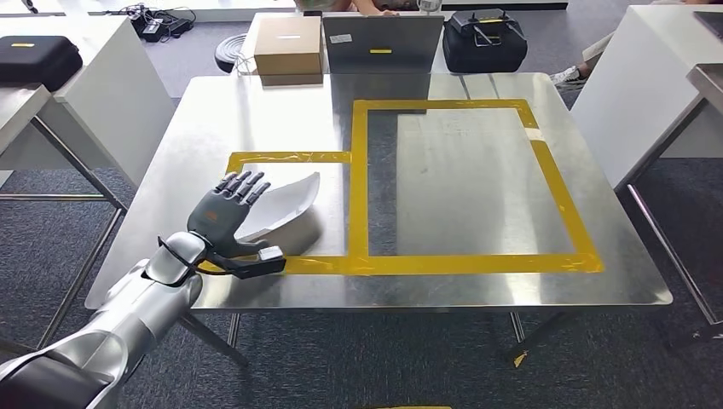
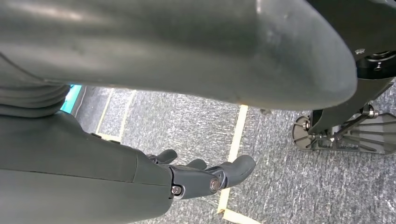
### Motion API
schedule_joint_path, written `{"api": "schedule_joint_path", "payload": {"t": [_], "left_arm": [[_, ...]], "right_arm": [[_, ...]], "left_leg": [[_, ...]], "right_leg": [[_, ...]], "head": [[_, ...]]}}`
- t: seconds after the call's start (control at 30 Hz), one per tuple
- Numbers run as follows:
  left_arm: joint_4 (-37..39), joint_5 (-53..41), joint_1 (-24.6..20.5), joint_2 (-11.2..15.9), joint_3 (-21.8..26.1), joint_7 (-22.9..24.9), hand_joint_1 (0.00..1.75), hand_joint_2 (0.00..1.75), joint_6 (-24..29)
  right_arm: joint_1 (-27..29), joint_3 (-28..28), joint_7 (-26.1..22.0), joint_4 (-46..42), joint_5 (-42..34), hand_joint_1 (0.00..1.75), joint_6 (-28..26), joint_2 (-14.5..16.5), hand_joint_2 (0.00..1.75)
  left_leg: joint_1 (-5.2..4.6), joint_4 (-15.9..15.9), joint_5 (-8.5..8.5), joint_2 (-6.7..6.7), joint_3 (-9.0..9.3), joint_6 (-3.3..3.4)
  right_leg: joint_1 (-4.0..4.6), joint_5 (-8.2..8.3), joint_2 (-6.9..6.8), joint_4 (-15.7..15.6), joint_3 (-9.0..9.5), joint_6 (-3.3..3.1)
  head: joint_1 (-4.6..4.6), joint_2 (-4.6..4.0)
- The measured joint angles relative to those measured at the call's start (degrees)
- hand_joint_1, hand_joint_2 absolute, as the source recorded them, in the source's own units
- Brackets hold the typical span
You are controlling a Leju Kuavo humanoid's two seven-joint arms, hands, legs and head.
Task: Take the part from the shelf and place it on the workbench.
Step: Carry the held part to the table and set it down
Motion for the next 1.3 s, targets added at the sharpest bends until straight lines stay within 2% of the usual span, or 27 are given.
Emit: {"api": "schedule_joint_path", "payload": {"t": [0.27,0.5,0.6,0.77,0.93,1.13,1.3], "left_arm": [[-1.1,4.9,-8.3,0.2,3.5,-0.5,0.0,0.0,1.8],[-1.8,5.8,-9.8,0.2,4.6,-1.0,0.0,0.0,3.5],[-2.6,8.4,-11.7,-0.2,5.8,-2.4,0.0,0.0,6.0],[-5.3,14.0,-16.5,-1.3,9.4,-6.8,0.0,0.0,7.1],[-8.5,16.5,-17.3,-1.8,11.6,-8.9,0.0,0.0,9.7],[-10.0,18.2,-17.4,-2.3,12.3,-11.4,0.0,0.0,9.6],[-10.5,18.2,-17.5,-3.2,12.3,-11.6,0.0,0.0,9.2]], "right_arm": [[0.0,-0.4,0.0,0.0,0.0,0.0,-0.8,0.1,0.0],[0.0,-1.0,-0.1,0.0,-0.1,0.0,-0.8,0.1,0.0],[0.0,-1.3,-0.2,0.0,-0.4,0.0,-0.9,0.2,0.0],[-0.1,-2.1,-0.4,0.0,-1.0,0.0,-1.0,0.3,0.0],[-0.1,-2.5,-0.1,0.0,-0.7,0.0,-1.0,0.4,0.0],[-0.1,-2.9,-0.2,0.0,-0.7,0.0,-1.1,0.4,0.0],[-0.3,-3.5,0.1,0.0,-1.2,0.0,-1.6,0.4,0.0]], "left_leg": [[0.0,0.0,0.02,-0.02,0.01,-0.02],[0.0,0.1,0.02,-0.02,0.03,-0.02],[0.0,0.1,0.03,-0.04,0.0,-0.02],[0.0,0.1,0.02,-0.05,-0.01,-0.01],[-0.12,0.2,-0.06,-0.04,-0.02,0.1],[-0.21,0.6,-0.21,-0.04,-0.2,0.42],[-0.18,0.6,0.03,0.01,-0.34,1.22]], "right_leg": [[0.0,0.04,-0.01,0.0,0.03,0.05],[0.01,0.04,0.0,0.0,0.04,0.05],[0.03,0.04,-0.03,0.0,0.03,0.05],[0.0,0.05,-0.03,0.0,0.05,0.06],[-0.12,0.11,-0.03,0.0,0.05,0.17],[-0.19,0.19,-0.03,0.0,0.05,0.46],[-0.37,0.34,-0.05,-0.1,0.05,1.2]], "head": [[-0.01,0.0],[0.0,0.0],[-0.01,0.0],[0.0,0.0],[-0.02,0.0],[-0.02,0.0],[-0.01,0.0]]}}
